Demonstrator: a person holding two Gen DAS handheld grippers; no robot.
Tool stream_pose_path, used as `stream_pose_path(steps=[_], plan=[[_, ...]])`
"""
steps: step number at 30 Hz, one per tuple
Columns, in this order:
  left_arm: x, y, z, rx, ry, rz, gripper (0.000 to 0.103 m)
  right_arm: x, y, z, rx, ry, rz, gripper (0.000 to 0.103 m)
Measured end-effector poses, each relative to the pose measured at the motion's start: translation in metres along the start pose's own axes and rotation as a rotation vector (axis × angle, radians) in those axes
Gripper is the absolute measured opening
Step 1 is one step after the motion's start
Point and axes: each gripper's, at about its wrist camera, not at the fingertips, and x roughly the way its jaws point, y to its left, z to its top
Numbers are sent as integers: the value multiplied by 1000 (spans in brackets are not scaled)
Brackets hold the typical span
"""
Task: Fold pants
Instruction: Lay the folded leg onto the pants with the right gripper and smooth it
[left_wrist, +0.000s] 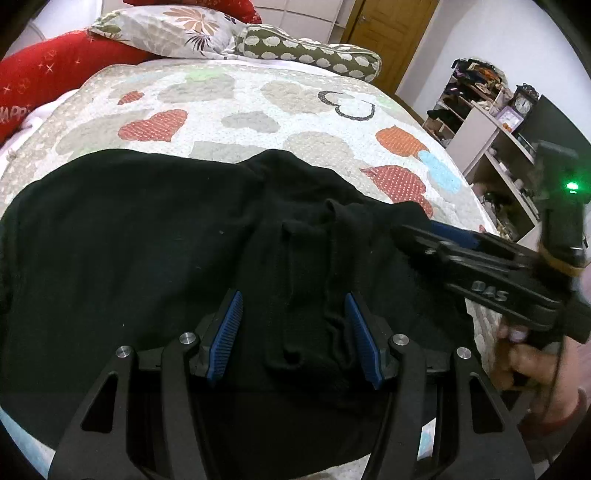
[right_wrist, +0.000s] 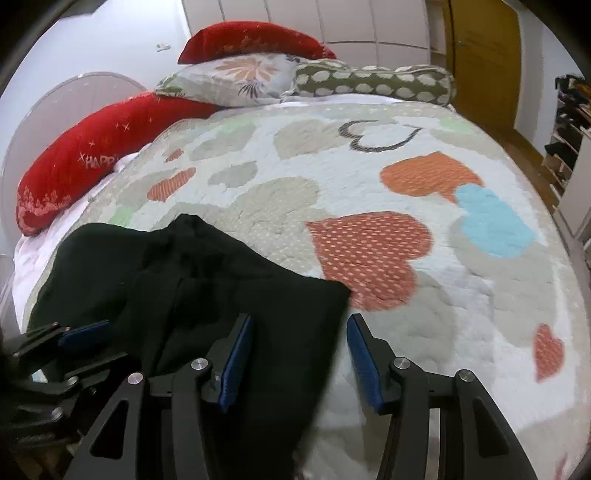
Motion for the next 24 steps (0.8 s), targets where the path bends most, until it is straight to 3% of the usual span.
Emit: stream_pose_path(steps=[9, 12, 14, 24], plan=[[-1, -1, -3, -19, -5, 3, 57, -51, 29, -42, -89, -18, 78, 50], [-2, -2, -4, -21, -9, 6, 58, -38, 40, -59, -152, 27, -9, 50], [-2, -4, -5, -16, -9, 11, 58, -33, 38, -65, -137, 36, -6, 50], [-2, -3, -7, -22, -17, 6, 58, -48, 43, -29, -123, -30, 13, 51]])
